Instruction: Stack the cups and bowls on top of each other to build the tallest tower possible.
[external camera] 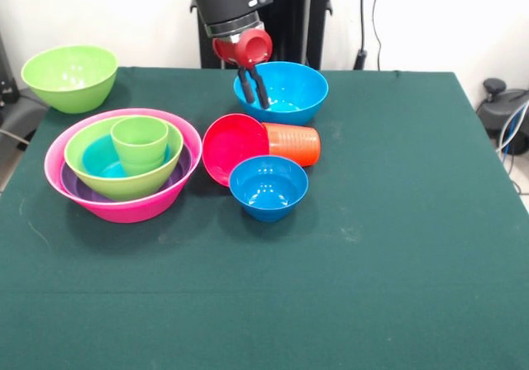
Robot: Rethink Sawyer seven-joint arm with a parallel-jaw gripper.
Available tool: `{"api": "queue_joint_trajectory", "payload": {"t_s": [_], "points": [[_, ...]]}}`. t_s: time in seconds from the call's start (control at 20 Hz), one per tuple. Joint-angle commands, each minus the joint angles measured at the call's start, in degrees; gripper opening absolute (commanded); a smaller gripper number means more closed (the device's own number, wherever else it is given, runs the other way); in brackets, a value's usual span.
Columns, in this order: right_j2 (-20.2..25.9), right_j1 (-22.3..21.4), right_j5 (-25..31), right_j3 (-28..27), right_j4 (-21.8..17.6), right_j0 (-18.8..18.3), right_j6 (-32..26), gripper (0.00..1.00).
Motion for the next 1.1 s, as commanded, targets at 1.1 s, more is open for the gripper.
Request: {"api": "queue_joint_trajectory", "payload": {"t_s": [1.1], "points": [[-8.08, -0.78, -11.67, -7.15, -6.12, 7.07, 0.51, 1.00]]}}
